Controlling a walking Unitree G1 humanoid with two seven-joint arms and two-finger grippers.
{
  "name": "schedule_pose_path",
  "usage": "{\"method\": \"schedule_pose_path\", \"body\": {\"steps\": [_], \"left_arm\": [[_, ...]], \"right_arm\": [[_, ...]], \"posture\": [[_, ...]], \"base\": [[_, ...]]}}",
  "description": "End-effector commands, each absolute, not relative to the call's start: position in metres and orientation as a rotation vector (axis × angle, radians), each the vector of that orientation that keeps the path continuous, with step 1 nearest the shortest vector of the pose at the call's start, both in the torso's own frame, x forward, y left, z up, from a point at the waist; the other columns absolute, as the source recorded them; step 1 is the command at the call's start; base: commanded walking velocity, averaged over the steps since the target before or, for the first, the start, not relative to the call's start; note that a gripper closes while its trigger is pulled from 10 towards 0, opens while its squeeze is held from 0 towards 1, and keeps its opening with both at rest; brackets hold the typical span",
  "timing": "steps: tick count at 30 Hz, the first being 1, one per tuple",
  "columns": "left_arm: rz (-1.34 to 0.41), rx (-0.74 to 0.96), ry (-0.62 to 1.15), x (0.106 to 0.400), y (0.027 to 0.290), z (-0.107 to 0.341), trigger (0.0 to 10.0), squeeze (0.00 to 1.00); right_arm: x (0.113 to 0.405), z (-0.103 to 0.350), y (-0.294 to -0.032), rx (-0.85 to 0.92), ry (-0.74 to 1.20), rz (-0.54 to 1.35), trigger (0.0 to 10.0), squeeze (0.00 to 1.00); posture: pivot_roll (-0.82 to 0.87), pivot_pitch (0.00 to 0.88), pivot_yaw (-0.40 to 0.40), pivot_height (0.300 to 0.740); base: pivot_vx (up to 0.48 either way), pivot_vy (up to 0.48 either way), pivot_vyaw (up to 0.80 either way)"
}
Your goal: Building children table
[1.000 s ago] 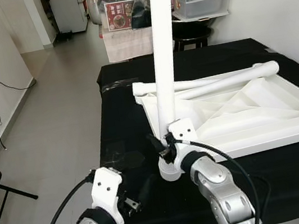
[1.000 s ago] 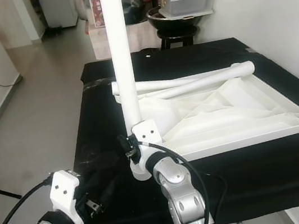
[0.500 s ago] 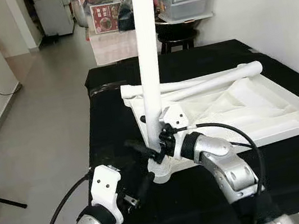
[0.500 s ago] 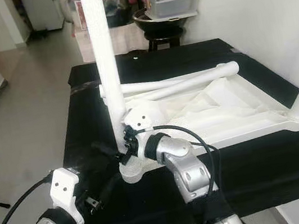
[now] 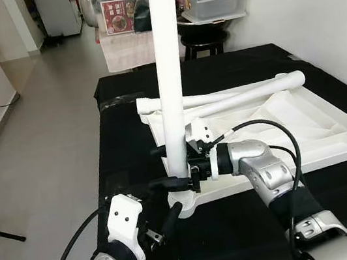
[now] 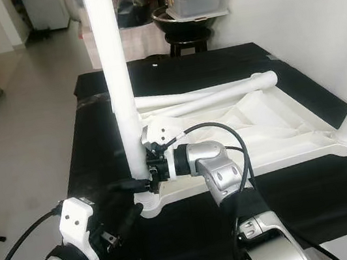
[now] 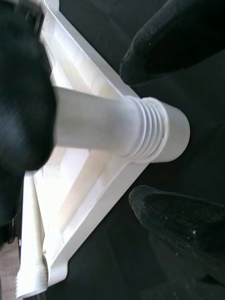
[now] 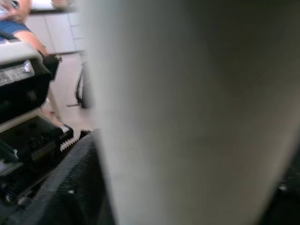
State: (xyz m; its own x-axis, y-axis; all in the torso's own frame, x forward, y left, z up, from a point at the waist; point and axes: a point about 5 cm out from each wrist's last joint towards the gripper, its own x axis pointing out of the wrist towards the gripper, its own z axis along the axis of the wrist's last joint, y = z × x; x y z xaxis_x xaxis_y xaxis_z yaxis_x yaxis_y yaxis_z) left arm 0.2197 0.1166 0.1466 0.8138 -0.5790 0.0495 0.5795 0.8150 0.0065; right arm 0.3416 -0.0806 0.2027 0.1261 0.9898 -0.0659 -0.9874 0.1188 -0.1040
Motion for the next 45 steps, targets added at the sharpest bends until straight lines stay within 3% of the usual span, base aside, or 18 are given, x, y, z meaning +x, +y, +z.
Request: {"method": "schedule_pose_path", "body": {"steps": [1,5,15,17,18,19,20,23,29,30,32,33,35,39,40,43,44,45], "left_arm": [[-0.636,-0.008,-0.046,0.213,0.113,0.147,10.0,0.00],[-0.650,-0.001,-0.048,0.208,0.112,0.148,10.0,0.00],[-0.651,0.099,-0.063,0.197,0.115,0.150,10.0,0.00],[-0.633,0.138,-0.055,0.187,0.118,0.151,10.0,0.00],[-0.618,0.148,-0.048,0.180,0.120,0.151,10.0,0.00],[-0.618,0.148,-0.048,0.180,0.120,0.151,10.0,0.00],[-0.553,0.109,-0.035,0.171,0.124,0.151,10.0,0.00],[-0.523,0.089,-0.032,0.169,0.125,0.151,10.0,0.00],[-0.539,0.075,-0.052,0.182,0.120,0.147,10.0,0.00],[-0.561,0.056,-0.047,0.186,0.118,0.145,10.0,0.00],[-0.566,0.045,-0.041,0.187,0.119,0.144,10.0,0.00],[-0.570,0.032,-0.035,0.187,0.120,0.142,10.0,0.00],[-0.575,0.025,-0.029,0.188,0.120,0.141,10.0,0.00],[-0.612,-0.005,-0.010,0.187,0.117,0.138,10.0,0.00],[-0.621,-0.014,-0.004,0.187,0.116,0.138,10.0,0.00],[-0.626,-0.019,-0.001,0.187,0.116,0.137,10.0,0.00],[-0.632,-0.021,0.001,0.187,0.115,0.136,10.0,0.00],[-0.632,-0.021,0.001,0.187,0.115,0.136,10.0,0.00]], "right_arm": [[0.342,0.201,-0.077,-0.122,-0.027,1.464,0.0,0.00],[0.342,0.197,-0.081,-0.097,-0.028,1.451,0.0,0.00],[0.330,0.174,-0.108,-0.049,-0.005,1.125,0.0,0.00],[0.328,0.162,-0.116,0.040,0.060,0.627,0.0,0.00],[0.312,0.154,-0.122,0.088,0.114,0.395,0.0,0.00],[0.312,0.154,-0.122,0.088,0.114,0.395,0.0,0.00],[0.283,0.154,-0.112,0.049,0.107,0.344,0.0,0.00],[0.282,0.155,-0.109,0.037,0.091,0.378,0.0,0.00],[0.311,0.152,-0.114,0.047,0.078,0.381,0.0,0.00],[0.322,0.157,-0.115,0.045,0.051,0.384,10.0,0.00],[0.324,0.162,-0.114,0.053,0.032,0.414,10.0,0.00],[0.326,0.166,-0.112,0.061,0.020,0.453,10.0,1.00],[0.326,0.170,-0.109,0.074,0.010,0.505,10.0,1.00],[0.315,0.195,-0.095,0.074,-0.048,0.809,10.0,1.00],[0.313,0.202,-0.096,0.032,-0.073,0.901,10.0,0.51],[0.313,0.206,-0.098,0.001,-0.088,0.951,10.0,0.51],[0.314,0.207,-0.100,-0.034,-0.089,1.027,10.0,0.00],[0.314,0.207,-0.100,-0.034,-0.089,1.027,10.0,0.00]], "posture": [[0.07,0.127,-0.041,0.740],[0.06,0.132,-0.042,0.740],[0.04,0.137,-0.038,0.740],[0.03,0.140,-0.037,0.740],[0.02,0.142,-0.032,0.740],[0.02,0.142,-0.032,0.740],[0.00,0.140,-0.014,0.740],[-0.01,0.119,-0.015,0.740],[0.05,0.098,-0.049,0.740],[0.05,0.093,-0.049,0.740],[0.04,0.080,-0.046,0.740],[0.05,0.076,-0.047,0.740],[0.05,0.076,-0.047,0.740],[0.05,0.061,-0.038,0.740],[0.05,0.053,-0.033,0.740],[0.05,0.053,-0.033,0.740],[0.05,0.047,-0.029,0.740],[0.05,0.047,-0.029,0.740]], "base": [[0.000,0.000,0.00],[0.000,0.000,0.00],[0.000,0.000,0.00],[0.000,0.000,0.00],[0.000,0.000,0.00],[0.000,0.000,0.00],[0.000,0.000,0.00],[0.000,0.000,0.00],[0.000,0.000,0.00],[0.000,0.000,0.00],[0.000,0.000,0.00],[0.000,0.000,0.00],[0.000,0.000,0.00],[0.000,0.000,0.00],[0.000,0.000,0.00],[0.000,0.000,0.00],[0.000,0.000,0.00],[0.000,0.000,0.00]]}}
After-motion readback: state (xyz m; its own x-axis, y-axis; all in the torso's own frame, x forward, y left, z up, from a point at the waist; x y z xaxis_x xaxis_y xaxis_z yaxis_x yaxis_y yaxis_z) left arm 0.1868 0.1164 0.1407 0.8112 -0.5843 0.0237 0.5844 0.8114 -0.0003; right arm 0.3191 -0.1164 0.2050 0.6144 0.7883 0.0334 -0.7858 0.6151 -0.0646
